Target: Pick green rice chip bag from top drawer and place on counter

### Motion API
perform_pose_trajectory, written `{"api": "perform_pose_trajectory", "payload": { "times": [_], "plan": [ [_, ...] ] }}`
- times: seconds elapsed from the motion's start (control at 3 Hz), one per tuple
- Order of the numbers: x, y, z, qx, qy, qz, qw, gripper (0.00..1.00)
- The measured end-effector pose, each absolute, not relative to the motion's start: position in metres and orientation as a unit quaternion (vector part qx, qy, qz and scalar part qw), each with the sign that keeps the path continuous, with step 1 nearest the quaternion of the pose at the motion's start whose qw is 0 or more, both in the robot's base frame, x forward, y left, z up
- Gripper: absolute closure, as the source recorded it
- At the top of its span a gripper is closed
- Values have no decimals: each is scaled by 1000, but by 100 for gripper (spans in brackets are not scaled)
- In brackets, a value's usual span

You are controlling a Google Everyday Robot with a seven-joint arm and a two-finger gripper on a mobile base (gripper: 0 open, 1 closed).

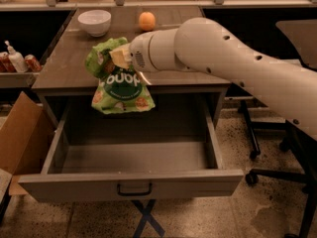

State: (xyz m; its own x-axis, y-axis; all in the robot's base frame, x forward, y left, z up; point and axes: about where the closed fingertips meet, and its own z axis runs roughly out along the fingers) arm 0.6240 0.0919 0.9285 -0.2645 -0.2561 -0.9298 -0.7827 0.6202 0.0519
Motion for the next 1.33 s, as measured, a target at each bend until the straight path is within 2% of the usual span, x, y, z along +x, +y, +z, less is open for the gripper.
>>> {"api": "perform_pose_trajectory", "payload": {
  "times": [0.67, 1.33],
  "plan": [
    [707, 71, 955, -323, 732, 220, 558, 100],
    [778, 71, 947, -307, 737, 216, 562, 58]
  ]
}}
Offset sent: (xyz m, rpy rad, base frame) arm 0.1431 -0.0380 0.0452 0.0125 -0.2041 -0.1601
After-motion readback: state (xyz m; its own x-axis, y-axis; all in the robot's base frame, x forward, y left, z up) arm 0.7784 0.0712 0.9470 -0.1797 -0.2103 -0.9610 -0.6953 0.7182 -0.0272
